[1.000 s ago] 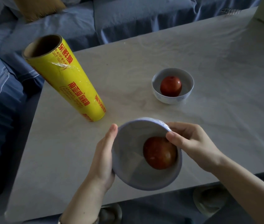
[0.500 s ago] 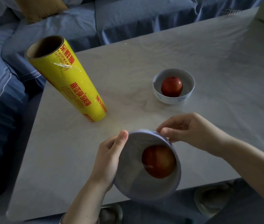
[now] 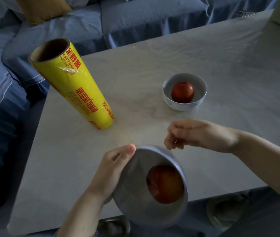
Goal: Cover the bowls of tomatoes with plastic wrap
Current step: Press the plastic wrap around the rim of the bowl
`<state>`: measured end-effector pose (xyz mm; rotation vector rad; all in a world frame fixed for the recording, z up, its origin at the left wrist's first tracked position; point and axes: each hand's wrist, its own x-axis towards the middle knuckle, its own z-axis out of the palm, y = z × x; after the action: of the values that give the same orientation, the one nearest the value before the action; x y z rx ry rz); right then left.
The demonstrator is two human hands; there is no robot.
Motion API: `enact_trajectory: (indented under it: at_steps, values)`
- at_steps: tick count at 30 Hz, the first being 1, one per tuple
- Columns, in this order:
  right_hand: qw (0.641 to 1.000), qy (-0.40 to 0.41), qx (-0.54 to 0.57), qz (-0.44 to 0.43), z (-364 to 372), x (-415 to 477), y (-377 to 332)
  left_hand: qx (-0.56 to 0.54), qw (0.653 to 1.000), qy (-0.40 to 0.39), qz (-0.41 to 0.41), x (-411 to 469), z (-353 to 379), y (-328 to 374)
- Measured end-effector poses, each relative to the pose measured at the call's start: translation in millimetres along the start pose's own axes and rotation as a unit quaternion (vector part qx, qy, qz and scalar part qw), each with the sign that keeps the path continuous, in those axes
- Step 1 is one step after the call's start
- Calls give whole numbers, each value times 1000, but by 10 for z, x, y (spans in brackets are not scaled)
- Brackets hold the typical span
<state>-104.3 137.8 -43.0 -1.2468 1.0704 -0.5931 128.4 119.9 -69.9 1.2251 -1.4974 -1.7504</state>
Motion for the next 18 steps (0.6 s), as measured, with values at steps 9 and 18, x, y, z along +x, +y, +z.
enact_trajectory:
  at_steps: [9,18]
  values:
    - [989,62,-131,11,61,-7,84,21,1000,-14,-3,-40,34,-95]
    - [985,13,-173,8,79,-34,82,14,1000,5,5,-21,33,-88]
